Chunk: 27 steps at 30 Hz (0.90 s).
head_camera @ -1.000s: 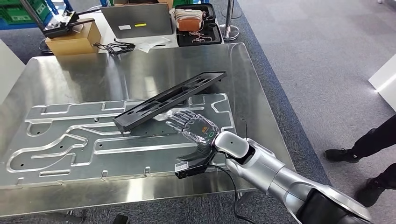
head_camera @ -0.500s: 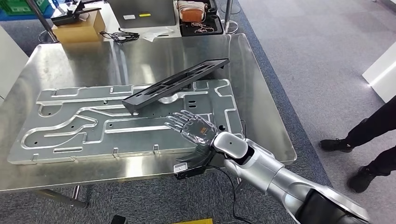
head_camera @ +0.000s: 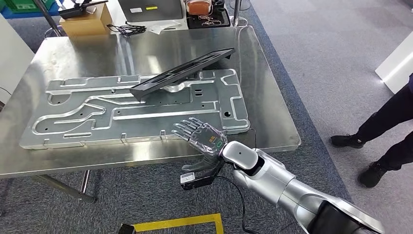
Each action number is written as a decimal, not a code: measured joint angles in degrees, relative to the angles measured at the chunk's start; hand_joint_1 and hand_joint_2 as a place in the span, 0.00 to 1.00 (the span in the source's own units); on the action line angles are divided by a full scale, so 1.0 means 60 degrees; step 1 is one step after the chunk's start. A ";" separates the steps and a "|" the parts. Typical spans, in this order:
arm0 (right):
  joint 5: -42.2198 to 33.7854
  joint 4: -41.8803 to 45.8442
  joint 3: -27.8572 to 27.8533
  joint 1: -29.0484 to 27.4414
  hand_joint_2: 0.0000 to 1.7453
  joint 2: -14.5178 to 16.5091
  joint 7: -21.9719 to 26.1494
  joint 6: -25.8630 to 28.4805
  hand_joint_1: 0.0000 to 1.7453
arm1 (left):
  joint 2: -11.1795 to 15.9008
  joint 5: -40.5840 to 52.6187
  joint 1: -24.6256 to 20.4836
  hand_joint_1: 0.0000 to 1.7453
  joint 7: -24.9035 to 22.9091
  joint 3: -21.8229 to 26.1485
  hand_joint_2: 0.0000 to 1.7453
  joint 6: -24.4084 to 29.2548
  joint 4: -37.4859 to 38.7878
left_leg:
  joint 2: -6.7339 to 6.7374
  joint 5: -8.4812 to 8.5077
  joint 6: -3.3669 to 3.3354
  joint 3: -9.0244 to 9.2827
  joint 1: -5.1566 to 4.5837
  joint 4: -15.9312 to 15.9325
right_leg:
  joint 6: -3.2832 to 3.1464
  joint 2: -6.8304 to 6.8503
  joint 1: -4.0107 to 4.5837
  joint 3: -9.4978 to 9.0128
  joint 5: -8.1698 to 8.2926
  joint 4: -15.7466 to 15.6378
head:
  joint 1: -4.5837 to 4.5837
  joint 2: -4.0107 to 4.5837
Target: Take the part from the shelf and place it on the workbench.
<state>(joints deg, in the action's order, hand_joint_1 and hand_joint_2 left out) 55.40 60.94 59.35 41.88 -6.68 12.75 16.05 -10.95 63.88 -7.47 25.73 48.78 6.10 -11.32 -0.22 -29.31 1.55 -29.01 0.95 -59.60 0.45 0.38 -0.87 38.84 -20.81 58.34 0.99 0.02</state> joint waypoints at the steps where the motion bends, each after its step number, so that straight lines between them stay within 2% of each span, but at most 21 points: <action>1: -0.0001 0.0005 -0.0024 -0.0005 0.00 0.0014 0.0006 0.0008 0.00 | 0.0000 -0.0002 0.0000 0.00 0.0003 0.0000 0.00 0.0000 0.0000 | -0.0018 -0.0093 -0.0064 0.0085 -0.0028 0.0199 | 0.0040 -0.0003 0.0013 0.0022 0.0049 0.0009 | -0.0002 0.0000; 2: -0.0002 0.0006 -0.0037 -0.0009 0.00 0.0023 0.0013 0.0015 0.00 | 0.0000 -0.0003 0.0005 0.00 0.0005 0.0000 0.00 0.0000 0.0000 | -0.0030 -0.0084 -0.0128 0.0055 -0.0039 0.0224 | 0.0063 -0.0003 0.0016 0.0018 0.0085 0.0006 | -0.0004 0.0000; 5: -0.0002 0.0006 -0.0041 -0.0008 0.00 0.0025 0.0019 0.0018 0.00 | 0.0000 -0.0003 0.0012 0.00 0.0007 0.0000 0.00 0.0000 0.0000 | -0.0030 -0.0080 -0.0133 0.0038 -0.0036 0.0244 | 0.0071 0.0000 0.0018 0.0017 0.0103 0.0008 | -0.0005 0.0000; 6: -0.0007 0.0005 -0.0045 -0.0027 0.00 0.0039 0.0035 0.0031 0.00 | -0.0001 -0.0004 0.0011 0.00 0.0008 0.0001 0.00 -0.0001 0.0000 | -0.0017 -0.0004 -0.0226 -0.0005 -0.0036 0.0253 | 0.0123 -0.0008 0.0000 0.0046 0.0109 -0.0001 | -0.0005 0.0000; 9: -0.0336 -0.0017 -0.0155 -0.0262 0.00 0.0120 0.0251 0.0208 0.00 | -0.0004 -0.0005 0.0013 0.00 0.0011 0.0006 0.00 0.0000 0.0000 | 0.0033 0.0674 -0.0646 -0.0717 -0.0129 0.0253 | 0.0292 -0.0029 -0.0045 0.0616 -0.1402 0.2114 | -0.0002 0.0000; 10: -0.0510 -0.0037 -0.0218 -0.0388 0.00 0.0151 0.0361 0.0307 0.00 | -0.0004 -0.0003 0.0015 0.00 0.0011 0.0007 0.00 0.0002 0.0000 | 0.0035 0.0875 -0.0697 -0.0981 -0.0181 0.0244 | 0.0268 -0.0029 -0.0024 0.0671 -0.1783 0.2818 | -0.0002 0.0000; 11: -0.0643 -0.0065 -0.0277 -0.0517 0.00 0.0193 0.0462 0.0412 0.00 | -0.0004 0.0002 0.0017 0.00 0.0011 0.0007 0.00 0.0003 0.0000 | 0.0032 0.0978 -0.0703 -0.1121 -0.0224 0.0240 | 0.0197 -0.0031 0.0010 0.0422 -0.1561 0.2739 | -0.0002 0.0000; 12: -0.0756 -0.0097 -0.0334 -0.0647 0.00 0.0249 0.0565 0.0529 0.00 | -0.0004 0.0006 0.0017 0.00 0.0011 0.0007 0.00 0.0004 0.0000 | 0.0028 0.1081 -0.0705 -0.1247 -0.0269 0.0237 | 0.0083 -0.0034 0.0066 -0.0002 -0.1325 0.2316 | -0.0002 0.0000; 13: -0.0865 -0.0131 -0.0390 -0.0764 0.00 0.0319 0.0670 0.0644 0.00 | -0.0023 0.0010 0.0015 0.00 0.0010 0.0007 0.00 0.0004 0.0000 | 0.0027 0.1173 -0.0698 -0.1348 -0.0301 0.0233 | -0.0077 -0.0038 0.0150 -0.0558 -0.1247 0.1635 | -0.0001 0.0000; 14: -0.0961 -0.0163 -0.0452 -0.0871 0.00 0.0406 0.0765 0.0750 0.00 | -0.0041 0.0012 0.0011 0.00 0.0010 0.0007 0.00 0.0004 -0.0001 | 0.0030 0.1263 -0.0682 -0.1422 -0.0329 0.0232 | -0.0215 -0.0024 0.0218 -0.1114 -0.1307 0.0853 | 0.0000 0.0000; 15: -0.1053 -0.0201 -0.0524 -0.0976 0.00 0.0489 0.0848 0.0846 0.00 | -0.0061 0.0010 0.0005 0.00 0.0011 0.0007 0.00 0.0004 -0.0002 | 0.0040 0.1356 -0.0651 -0.1464 -0.0336 0.0251 | -0.0300 -0.0011 0.0281 -0.1517 -0.1408 0.0250 | 0.0001 0.0000; 16: -0.1160 -0.0243 -0.0594 -0.1083 0.00 0.0576 0.0942 0.0923 0.00 | -0.0080 0.0006 -0.0001 0.00 0.0013 0.0007 0.00 0.0005 -0.0003 | 0.0052 0.1449 -0.0609 -0.1485 -0.0316 0.0282 | -0.0355 0.0000 0.0336 -0.1747 -0.1498 -0.0141 | 0.0002 0.0000; 17: -0.1270 -0.0295 -0.0660 -0.1200 0.00 0.0659 0.1038 0.0977 0.00 | -0.0079 0.0002 -0.0003 0.00 0.0016 0.0007 0.00 0.0006 -0.0004 | 0.0060 0.1553 -0.0563 -0.1493 -0.0300 0.0331 | -0.0362 0.0013 0.0354 -0.1800 -0.1471 -0.0326 | 0.0002 0.0000; 19: -0.1537 -0.0429 -0.0763 -0.1450 0.00 0.0826 0.1259 0.1026 0.00 | -0.0074 -0.0015 0.0017 0.00 0.0023 0.0007 0.00 0.0018 -0.0004 | 0.0053 0.1514 -0.0451 -0.1551 -0.0272 0.0325 | -0.0396 0.0038 0.0318 -0.1728 -0.1201 -0.0477 | 0.0002 0.0000; 20: -0.1667 -0.0506 -0.0809 -0.1565 0.00 0.0911 0.1365 0.1035 0.00 | -0.0069 -0.0026 0.0036 0.00 0.0026 0.0008 0.00 0.0026 -0.0004 | 0.0042 0.1251 -0.0392 -0.1631 -0.0266 0.0149 | -0.0417 0.0054 0.0277 -0.1656 -0.1063 -0.0553 | 0.0003 0.0000; 21: -0.1792 -0.0590 -0.0857 -0.1677 0.00 0.1012 0.1465 0.1049 0.00 | -0.0062 -0.0038 0.0050 0.00 0.0027 0.0009 0.00 0.0035 -0.0004 | 0.0032 0.0813 -0.0325 -0.1754 -0.0245 -0.0226 | -0.0427 0.0067 0.0236 -0.1550 -0.0923 -0.0596 | 0.0003 0.0000; 23: -0.1984 -0.0798 -0.0959 -0.1883 0.00 0.1210 0.1634 0.1095 0.00 | -0.0039 -0.0072 0.0063 0.00 0.0037 0.0010 0.00 0.0053 -0.0004 | 0.0027 -0.0109 -0.0190 -0.2036 -0.0163 -0.1408 | -0.0426 0.0068 0.0208 -0.1251 -0.0699 -0.0565 | 0.0003 0.0000; 24: -0.2057 -0.0925 -0.1008 -0.1989 0.00 0.1310 0.1703 0.1119 0.00 | -0.0026 -0.0087 0.0069 0.00 0.0044 0.0010 0.00 0.0068 -0.0004 | 0.0028 -0.0311 -0.0118 -0.2110 -0.0112 -0.1987 | -0.0396 0.0074 0.0185 -0.1076 -0.0589 -0.0530 | 0.0003 0.0000; 25: -0.2119 -0.1058 -0.1051 -0.2088 0.00 0.1398 0.1763 0.1136 0.00 | -0.0008 -0.0104 0.0079 0.00 0.0050 0.0011 0.00 0.0086 -0.0004 | 0.0029 -0.0268 -0.0045 -0.2077 -0.0060 -0.2346 | -0.0354 0.0085 0.0153 -0.0892 -0.0485 -0.0481 | 0.0003 0.0000; 26: -0.2176 -0.1183 -0.1091 -0.2177 0.00 0.1479 0.1821 0.1144 0.00 | 0.0005 -0.0117 0.0091 0.00 0.0055 0.0015 0.00 0.0107 -0.0004 | 0.0031 -0.0035 0.0031 -0.1906 -0.0005 -0.2415 | -0.0302 0.0094 0.0111 -0.0696 -0.0389 -0.0413 | 0.0003 0.0000; 27: -0.2234 -0.1297 -0.1137 -0.2255 0.00 0.1562 0.1885 0.1142 0.00 | 0.0019 -0.0129 0.0099 0.00 0.0059 0.0019 0.00 0.0126 -0.0004 | 0.0032 0.0259 0.0109 -0.1569 0.0054 -0.2148 | -0.0241 0.0099 0.0063 -0.0491 -0.0302 -0.0321 | 0.0004 0.0000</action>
<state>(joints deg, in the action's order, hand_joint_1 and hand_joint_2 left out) 41.99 53.16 52.52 28.35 2.69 24.06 22.90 -10.84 63.11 -6.88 26.08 48.90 6.85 -11.34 -0.02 -27.76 2.20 -38.42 1.28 -72.49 -1.00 0.97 -0.50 35.89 -22.63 56.41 1.02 0.02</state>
